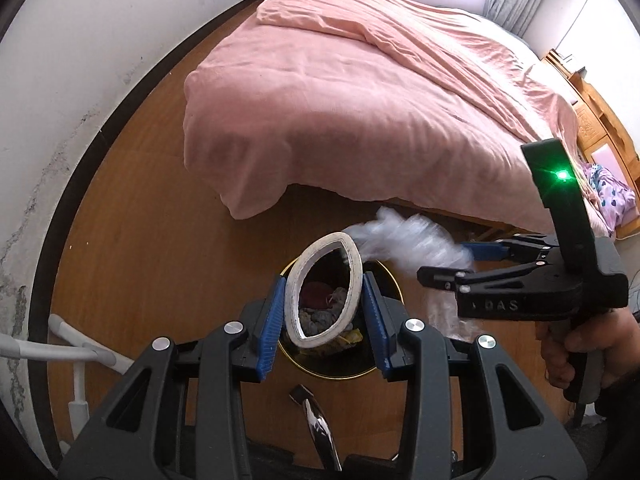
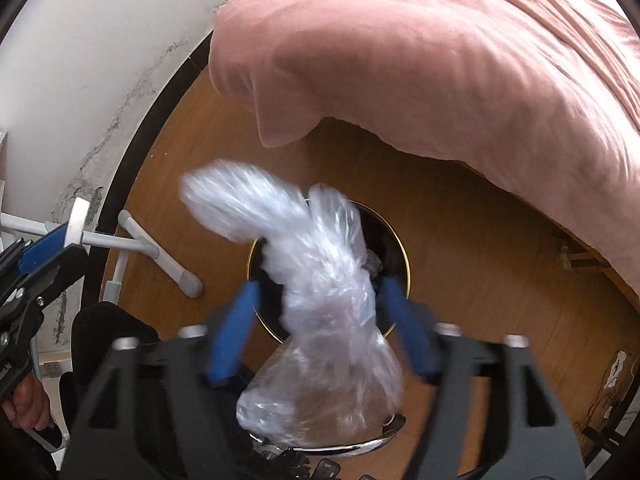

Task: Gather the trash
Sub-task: 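Carry the plastic bag and tape ring over the black bin, then open both grippers over the bin to drop bag and tape ring, then move both tools back over the desk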

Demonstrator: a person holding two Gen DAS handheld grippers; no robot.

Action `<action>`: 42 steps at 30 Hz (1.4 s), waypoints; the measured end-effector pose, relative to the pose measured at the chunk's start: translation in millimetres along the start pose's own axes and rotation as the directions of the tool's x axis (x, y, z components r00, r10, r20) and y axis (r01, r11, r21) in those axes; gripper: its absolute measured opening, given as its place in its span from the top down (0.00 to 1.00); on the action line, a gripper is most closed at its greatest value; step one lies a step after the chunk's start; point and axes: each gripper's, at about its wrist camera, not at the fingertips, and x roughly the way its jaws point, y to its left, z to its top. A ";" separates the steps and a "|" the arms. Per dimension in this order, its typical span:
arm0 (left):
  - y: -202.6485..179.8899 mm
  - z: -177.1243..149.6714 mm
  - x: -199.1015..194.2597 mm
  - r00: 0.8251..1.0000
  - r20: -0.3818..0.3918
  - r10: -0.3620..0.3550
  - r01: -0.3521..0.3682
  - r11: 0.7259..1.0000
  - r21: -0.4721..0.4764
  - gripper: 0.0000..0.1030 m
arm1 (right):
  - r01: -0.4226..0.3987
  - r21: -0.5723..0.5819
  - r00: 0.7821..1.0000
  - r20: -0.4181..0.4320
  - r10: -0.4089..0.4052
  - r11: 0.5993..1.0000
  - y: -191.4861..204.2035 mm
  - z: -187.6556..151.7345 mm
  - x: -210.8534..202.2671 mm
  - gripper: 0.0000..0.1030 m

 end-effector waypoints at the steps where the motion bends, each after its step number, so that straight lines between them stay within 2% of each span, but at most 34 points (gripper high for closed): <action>1: -1.1 0.9 0.8 1.000 -0.001 0.000 0.000 1.000 0.000 0.64 | -0.009 -0.004 1.000 0.004 0.009 1.000 1.0 -0.8 -1.0 0.28; 6: -7.2 0.3 7.2 1.000 -0.017 -0.011 0.012 1.000 0.012 0.64 | -0.013 0.011 1.000 0.025 0.013 1.000 -0.9 -2.2 -6.3 0.28; 15: -27.8 4.4 16.0 0.998 -0.045 -0.038 0.041 0.998 0.057 0.63 | -0.016 0.132 0.993 0.118 0.000 0.991 -26.0 3.3 -26.5 0.28; 17: -32.4 8.5 14.5 0.998 -0.041 -0.039 0.042 0.997 0.068 0.53 | -0.015 0.145 0.992 0.129 -0.003 0.989 -29.1 4.5 -28.2 0.28; 18: -34.5 10.5 12.3 0.999 -0.031 -0.036 0.038 0.997 0.072 0.42 | -0.012 0.150 0.991 0.133 -0.008 0.989 -30.5 5.3 -28.5 0.28; 19: -36.5 12.3 9.4 0.999 -0.017 -0.031 0.032 0.997 0.076 0.38 | -0.013 0.153 0.990 0.138 -0.008 0.988 -31.6 5.2 -29.8 0.28; 26: -44.5 17.5 -24.7 0.999 0.035 -0.009 0.005 0.994 0.107 0.33 | -0.001 0.141 0.985 0.169 -0.023 0.990 -27.6 4.6 -37.9 0.28; 30: -38.9 15.9 -89.7 0.988 0.136 0.073 -0.090 0.989 0.117 0.24 | 0.024 0.090 0.977 0.208 -0.043 0.996 -10.1 5.3 -53.3 0.28; 32: -27.1 10.9 -130.7 0.973 0.195 0.122 -0.143 0.985 0.096 0.21 | 0.014 0.045 0.969 0.244 -0.025 0.999 8.8 5.9 -69.4 0.28; 34: -2.4 -2.6 -182.7 0.951 0.254 0.178 -0.195 0.980 0.046 0.20 | -0.004 -0.019 0.962 0.274 0.009 1.000 30.6 8.7 -85.1 0.28; 36: 29.7 -22.9 -232.4 0.919 0.301 0.254 -0.258 0.966 -0.026 0.19 | -0.022 -0.106 0.952 0.302 0.053 0.994 64.8 13.2 -103.5 0.28; 37: 49.1 -36.8 -257.7 0.895 0.322 0.309 -0.305 0.950 -0.064 0.18 | -0.037 -0.154 0.946 0.314 0.084 0.987 85.6 15.5 -112.9 0.28; 38: 73.7 -55.8 -285.5 0.862 0.333 0.382 -0.368 0.924 -0.109 0.18 | -0.056 -0.205 0.940 0.320 0.121 0.977 107.3 17.4 -121.5 0.28; 40: 112.5 -87.2 -321.5 0.806 0.312 0.503 -0.470 0.864 -0.180 0.17 | -0.081 -0.305 0.927 0.327 0.184 0.949 152.1 19.0 -136.1 0.26; 41: 140.6 -111.5 -342.7 0.769 0.282 0.573 -0.526 0.819 -0.228 0.17 | -0.091 -0.362 0.921 0.325 0.217 0.928 177.4 18.3 -142.6 0.25; 42: 157.2 -127.1 -354.6 0.746 0.260 0.613 -0.560 0.789 -0.253 0.17 | -0.103 -0.408 0.916 0.317 0.247 0.907 198.7 17.4 -147.0 0.25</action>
